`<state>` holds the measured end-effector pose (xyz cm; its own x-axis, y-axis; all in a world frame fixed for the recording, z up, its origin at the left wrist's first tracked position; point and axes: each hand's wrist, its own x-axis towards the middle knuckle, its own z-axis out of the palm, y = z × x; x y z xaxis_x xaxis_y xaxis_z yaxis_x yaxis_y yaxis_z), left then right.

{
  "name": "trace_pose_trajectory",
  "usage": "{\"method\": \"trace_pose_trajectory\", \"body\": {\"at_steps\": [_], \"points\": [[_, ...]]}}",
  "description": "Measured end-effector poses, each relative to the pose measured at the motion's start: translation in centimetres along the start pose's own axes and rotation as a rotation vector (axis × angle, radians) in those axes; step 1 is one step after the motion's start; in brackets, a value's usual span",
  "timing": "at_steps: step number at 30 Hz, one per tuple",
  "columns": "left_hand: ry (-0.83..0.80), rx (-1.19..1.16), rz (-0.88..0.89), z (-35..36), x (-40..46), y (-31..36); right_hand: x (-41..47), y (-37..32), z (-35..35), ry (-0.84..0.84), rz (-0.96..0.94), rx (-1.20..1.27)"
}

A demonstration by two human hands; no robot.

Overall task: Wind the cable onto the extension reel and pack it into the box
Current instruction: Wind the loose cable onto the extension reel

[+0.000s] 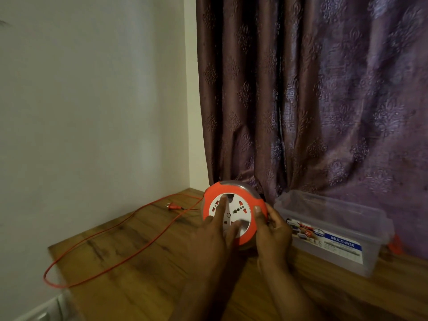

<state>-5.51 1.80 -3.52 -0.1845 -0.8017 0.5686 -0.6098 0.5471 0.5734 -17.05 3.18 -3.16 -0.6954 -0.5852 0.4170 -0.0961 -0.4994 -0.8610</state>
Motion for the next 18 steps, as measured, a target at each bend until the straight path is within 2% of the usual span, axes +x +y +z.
{"method": "trace_pose_trajectory", "body": {"at_steps": [5,8,12,18], "points": [[0.059,0.018,-0.037,0.1,0.0,0.0,-0.7,-0.2,0.6,-0.049,-0.013,-0.006],[0.058,-0.054,-0.042,0.1,-0.1,-0.2,-0.9,-0.4,0.8,-0.074,-0.029,-0.002],[0.09,-0.187,-0.05,-0.2,-0.3,-0.3,-0.8,-1.0,0.8,-0.105,-0.099,-0.045],[0.197,-0.222,-0.066,-0.6,-0.6,0.1,-1.1,-2.0,1.2,-0.121,-0.251,-0.195]]}}
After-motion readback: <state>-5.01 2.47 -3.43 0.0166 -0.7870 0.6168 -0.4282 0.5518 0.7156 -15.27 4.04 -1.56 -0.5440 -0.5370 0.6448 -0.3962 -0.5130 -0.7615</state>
